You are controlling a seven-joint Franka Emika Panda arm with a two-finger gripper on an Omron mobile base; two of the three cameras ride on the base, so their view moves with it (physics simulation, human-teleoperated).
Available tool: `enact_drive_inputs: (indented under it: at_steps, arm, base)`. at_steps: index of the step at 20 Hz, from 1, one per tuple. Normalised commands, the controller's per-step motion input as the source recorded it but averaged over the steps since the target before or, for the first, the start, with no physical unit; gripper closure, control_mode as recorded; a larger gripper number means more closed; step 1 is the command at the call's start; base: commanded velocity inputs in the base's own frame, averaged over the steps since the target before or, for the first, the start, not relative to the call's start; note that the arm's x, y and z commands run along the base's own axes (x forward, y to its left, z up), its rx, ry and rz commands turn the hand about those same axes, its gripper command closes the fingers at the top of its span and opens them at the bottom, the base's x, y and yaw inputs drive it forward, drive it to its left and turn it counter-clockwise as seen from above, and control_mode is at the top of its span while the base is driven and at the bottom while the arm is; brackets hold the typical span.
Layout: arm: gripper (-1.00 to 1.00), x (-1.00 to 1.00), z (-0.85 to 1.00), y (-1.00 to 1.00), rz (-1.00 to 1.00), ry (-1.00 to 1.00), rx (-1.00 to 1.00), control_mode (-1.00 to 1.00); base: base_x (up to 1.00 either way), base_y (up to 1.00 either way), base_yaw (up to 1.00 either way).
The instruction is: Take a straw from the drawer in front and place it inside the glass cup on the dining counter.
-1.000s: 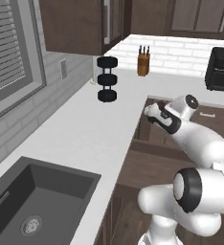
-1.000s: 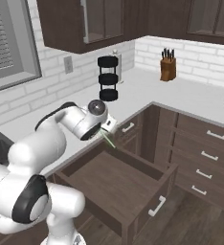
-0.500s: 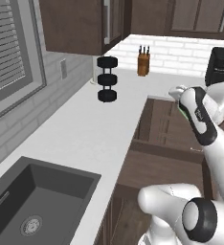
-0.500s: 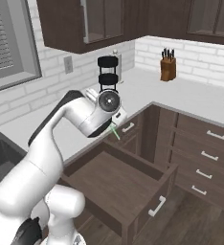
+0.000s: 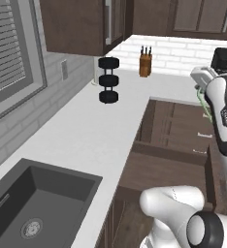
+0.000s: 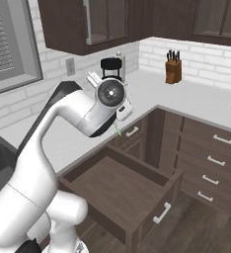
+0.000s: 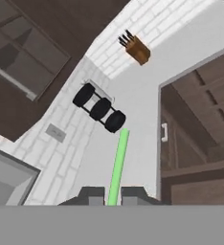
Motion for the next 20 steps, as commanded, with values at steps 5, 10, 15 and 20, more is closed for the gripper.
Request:
enact_drive_inputs:
  at_steps: [5,10,15,20]
  arm:
    - [1.0,-0.14,0.15,0.0,-0.11,0.0,0.0,1.0]
    - [1.0,0.0,0.0,0.0,0.0,0.0,0.0,1.0]
    - [1.0,0.0,0.0,0.0,0.0,0.0,0.0,1.0]
    - [1.0,0.0,0.0,0.0,0.0,0.0,0.0,1.0]
  base:
    - [-0.35,0.0,-0.08]
    - [-1.0,0.0,-0.27]
    - [-1.0,-0.06,-0.37]
    - [-0.5,-0.04,-0.77]
